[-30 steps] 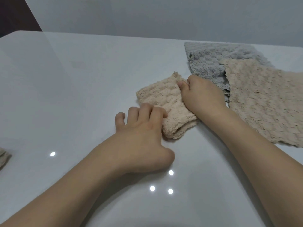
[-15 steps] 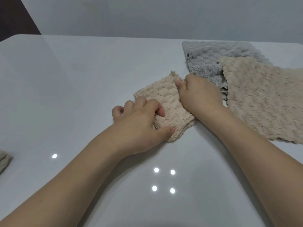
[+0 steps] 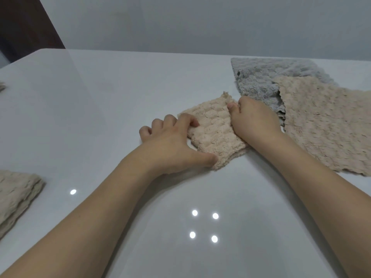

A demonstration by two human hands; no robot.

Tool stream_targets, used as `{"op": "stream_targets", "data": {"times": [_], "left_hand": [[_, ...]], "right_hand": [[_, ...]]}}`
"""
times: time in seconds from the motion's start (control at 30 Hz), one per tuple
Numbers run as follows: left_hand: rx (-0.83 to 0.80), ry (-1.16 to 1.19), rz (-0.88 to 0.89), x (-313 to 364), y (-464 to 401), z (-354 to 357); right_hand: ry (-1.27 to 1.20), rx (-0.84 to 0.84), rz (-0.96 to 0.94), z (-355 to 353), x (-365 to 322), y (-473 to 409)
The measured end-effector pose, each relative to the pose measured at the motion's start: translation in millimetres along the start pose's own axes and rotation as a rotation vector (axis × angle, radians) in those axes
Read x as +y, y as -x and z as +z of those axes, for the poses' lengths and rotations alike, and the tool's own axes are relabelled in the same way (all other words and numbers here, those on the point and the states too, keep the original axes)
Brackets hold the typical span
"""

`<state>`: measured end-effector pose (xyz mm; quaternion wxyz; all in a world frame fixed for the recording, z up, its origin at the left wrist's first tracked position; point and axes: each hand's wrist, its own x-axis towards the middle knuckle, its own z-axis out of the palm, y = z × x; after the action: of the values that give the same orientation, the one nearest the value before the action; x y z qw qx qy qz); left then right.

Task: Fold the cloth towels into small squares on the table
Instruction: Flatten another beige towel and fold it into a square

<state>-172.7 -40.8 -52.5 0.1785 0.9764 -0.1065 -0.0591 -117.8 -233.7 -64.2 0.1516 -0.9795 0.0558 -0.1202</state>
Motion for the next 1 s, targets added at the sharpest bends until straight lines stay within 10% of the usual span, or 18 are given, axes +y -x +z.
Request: {"op": "stream_targets", "data": {"times": [0.37, 0.73, 0.9, 1.0], "left_hand": [[0.371, 0.23, 0.108, -6.0, -6.0, 0.2], [-0.128, -0.085, -0.034, -22.8, -5.3, 11.7], [0.086, 1.099, -0.114, -10.2, -7.9, -3.6], [0.176, 1.235, -0.233, -5.6, -23.5, -15.0]], "right_hand": [[-0.414, 0.091, 0.068, 3.1, -17.1, 20.9], [-0.243, 0.132, 0.002, 7.9, -16.9, 19.5], [-0.675, 0.208, 0.033, -0.6, -14.1, 22.4], [-0.794, 0.283, 0.034, -4.0, -23.2, 20.1]]}}
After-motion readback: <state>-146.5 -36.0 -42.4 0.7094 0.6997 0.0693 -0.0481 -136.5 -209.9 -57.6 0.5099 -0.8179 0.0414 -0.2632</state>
